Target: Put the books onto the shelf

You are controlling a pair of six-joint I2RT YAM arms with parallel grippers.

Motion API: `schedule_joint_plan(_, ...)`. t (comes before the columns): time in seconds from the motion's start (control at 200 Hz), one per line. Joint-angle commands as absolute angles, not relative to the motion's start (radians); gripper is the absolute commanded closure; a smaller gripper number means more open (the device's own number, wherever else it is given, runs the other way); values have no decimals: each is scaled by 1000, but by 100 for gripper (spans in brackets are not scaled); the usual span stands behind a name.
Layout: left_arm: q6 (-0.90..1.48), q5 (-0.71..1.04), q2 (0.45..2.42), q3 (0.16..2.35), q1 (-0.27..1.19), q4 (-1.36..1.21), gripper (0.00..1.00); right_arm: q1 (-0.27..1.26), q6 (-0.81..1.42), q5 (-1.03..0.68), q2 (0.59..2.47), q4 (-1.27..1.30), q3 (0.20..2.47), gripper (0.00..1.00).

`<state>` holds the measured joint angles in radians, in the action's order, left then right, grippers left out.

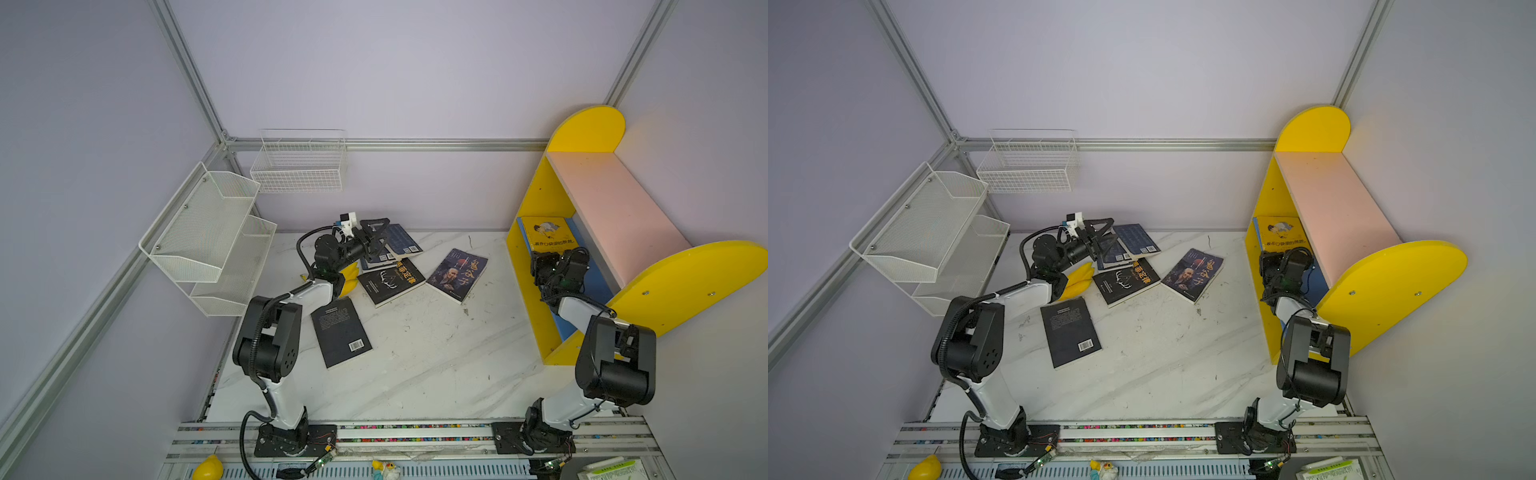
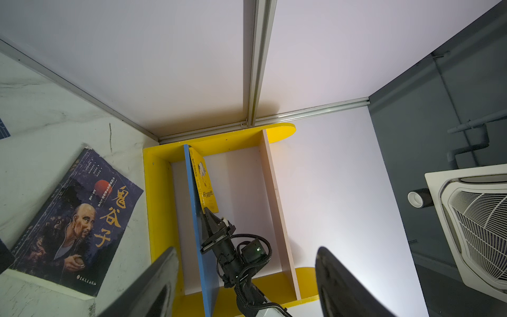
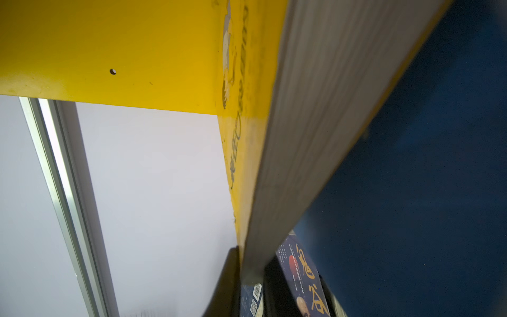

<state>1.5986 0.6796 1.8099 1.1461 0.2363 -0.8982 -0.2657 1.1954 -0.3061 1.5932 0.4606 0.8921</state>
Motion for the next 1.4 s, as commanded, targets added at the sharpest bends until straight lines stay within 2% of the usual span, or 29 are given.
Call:
schedule_joint_plan(0.0, 1606, 684, 1815, 1139, 230, -946, 22, -276, 1180, -304, 1554, 446, 861, 100)
schedule_joint_plan(0.24, 1609, 690, 1815, 1137, 230, -946, 22, -284, 1142, -339, 1549, 448, 863, 100)
schedule_joint_plan(0.72, 1618, 690, 1820, 1135, 230, -959, 22, -284, 1056, -422, 1672, 439, 966, 100)
schedule_joint_plan(1.395, 1629, 686, 1845, 1155, 232, -971, 22, -305, 1012, -481, 1577, 378, 916, 100)
